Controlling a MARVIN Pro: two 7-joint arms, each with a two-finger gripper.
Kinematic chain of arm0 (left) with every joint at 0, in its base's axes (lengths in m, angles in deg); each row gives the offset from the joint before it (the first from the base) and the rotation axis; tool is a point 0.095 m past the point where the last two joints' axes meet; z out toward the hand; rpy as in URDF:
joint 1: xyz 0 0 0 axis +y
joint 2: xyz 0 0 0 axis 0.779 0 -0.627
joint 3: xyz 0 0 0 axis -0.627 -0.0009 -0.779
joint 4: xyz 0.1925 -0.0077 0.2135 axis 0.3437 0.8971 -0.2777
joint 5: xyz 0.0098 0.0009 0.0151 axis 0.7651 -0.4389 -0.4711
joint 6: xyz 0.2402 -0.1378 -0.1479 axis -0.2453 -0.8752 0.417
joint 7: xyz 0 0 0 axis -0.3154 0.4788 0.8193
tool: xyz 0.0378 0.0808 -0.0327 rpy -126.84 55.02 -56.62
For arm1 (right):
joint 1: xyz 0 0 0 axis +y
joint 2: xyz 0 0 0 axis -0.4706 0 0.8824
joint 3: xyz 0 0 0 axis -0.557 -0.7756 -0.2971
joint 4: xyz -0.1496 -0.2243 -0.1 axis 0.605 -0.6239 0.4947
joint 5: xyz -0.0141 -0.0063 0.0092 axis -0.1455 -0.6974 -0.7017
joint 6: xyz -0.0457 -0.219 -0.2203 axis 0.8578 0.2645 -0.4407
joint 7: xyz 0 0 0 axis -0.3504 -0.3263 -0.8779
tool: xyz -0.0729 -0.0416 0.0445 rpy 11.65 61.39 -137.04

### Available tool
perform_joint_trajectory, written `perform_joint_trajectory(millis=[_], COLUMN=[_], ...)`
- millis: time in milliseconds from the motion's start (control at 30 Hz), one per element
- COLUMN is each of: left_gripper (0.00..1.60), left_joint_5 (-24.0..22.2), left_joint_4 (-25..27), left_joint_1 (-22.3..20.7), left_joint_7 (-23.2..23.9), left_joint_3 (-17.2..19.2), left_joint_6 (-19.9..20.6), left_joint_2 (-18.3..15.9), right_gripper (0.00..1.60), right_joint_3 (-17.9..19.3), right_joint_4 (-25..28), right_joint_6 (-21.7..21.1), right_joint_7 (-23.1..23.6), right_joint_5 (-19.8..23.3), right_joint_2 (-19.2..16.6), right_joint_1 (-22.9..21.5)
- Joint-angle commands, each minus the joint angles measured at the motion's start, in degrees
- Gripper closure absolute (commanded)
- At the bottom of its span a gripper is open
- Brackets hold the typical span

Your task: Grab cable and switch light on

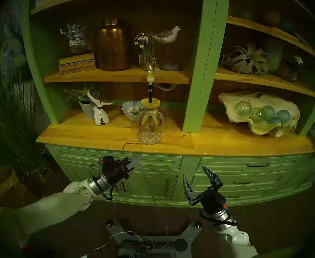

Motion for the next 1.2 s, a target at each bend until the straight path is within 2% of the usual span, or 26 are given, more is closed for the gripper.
perform_joint_trajectory(millis=[0, 233, 267, 300, 500, 667, 833, 1033, 1167], left_gripper=[1.6, 1.6, 1.6, 1.6, 1.6, 1.6, 1.6, 1.6, 1.6], left_joint_5=[-0.8, 0.4, 0.8, 1.2, 3.9, 4.4, 6.6, 6.3, 3.2], left_joint_4=[1.3, -0.1, 0.2, -0.6, -1.7, -3.2, -3.8, -5.3, -7.0], left_joint_1=[-3.3, -5.3, -5.6, -6.2, -8.7, -9.7, -10.5, -10.1, -9.9], left_joint_7=[6.7, 13.8, 13.1, 14.4, 13.9, 15.5, 14.6, 14.0, 16.6], left_joint_3=[1.4, 1.6, 1.5, 1.6, 1.6, 2.0, 2.0, 3.1, 4.5], left_joint_6=[1.2, 1.2, 1.2, 1.1, 0.9, 1.1, 0.5, -0.1, -0.1], left_joint_2=[-1.6, -0.8, -0.9, -0.5, 0.8, 1.9, 2.0, 2.4, 3.7], right_gripper=[0.0, 0.0, 0.0, 0.0, 0.0, 0.0, 0.0, 0.0, 0.0], right_joint_3=[-0.1, -0.1, -0.1, -0.1, -0.1, -0.1, -0.1, -0.1, -0.1], right_joint_4=[1.5, 1.5, 1.5, 1.5, 1.5, 1.6, 1.6, 1.6, 1.6], right_joint_6=[0.2, 0.3, 0.3, 0.3, 0.3, 0.2, 0.2, 0.2, 0.2], right_joint_7=[0.1, 0.1, 0.1, 0.1, 0.1, 0.1, 0.1, 0.1, 0.1], right_joint_5=[0.0, 0.0, 0.0, 0.0, 0.0, 0.0, 0.0, 0.0, 0.0], right_joint_2=[-0.1, -0.1, -0.1, -0.1, -0.1, -0.1, -0.1, -0.1, -0.1], right_joint_1=[-0.3, -0.3, -0.3, -0.3, -0.3, -0.3, -0.3, -0.2, -0.3])
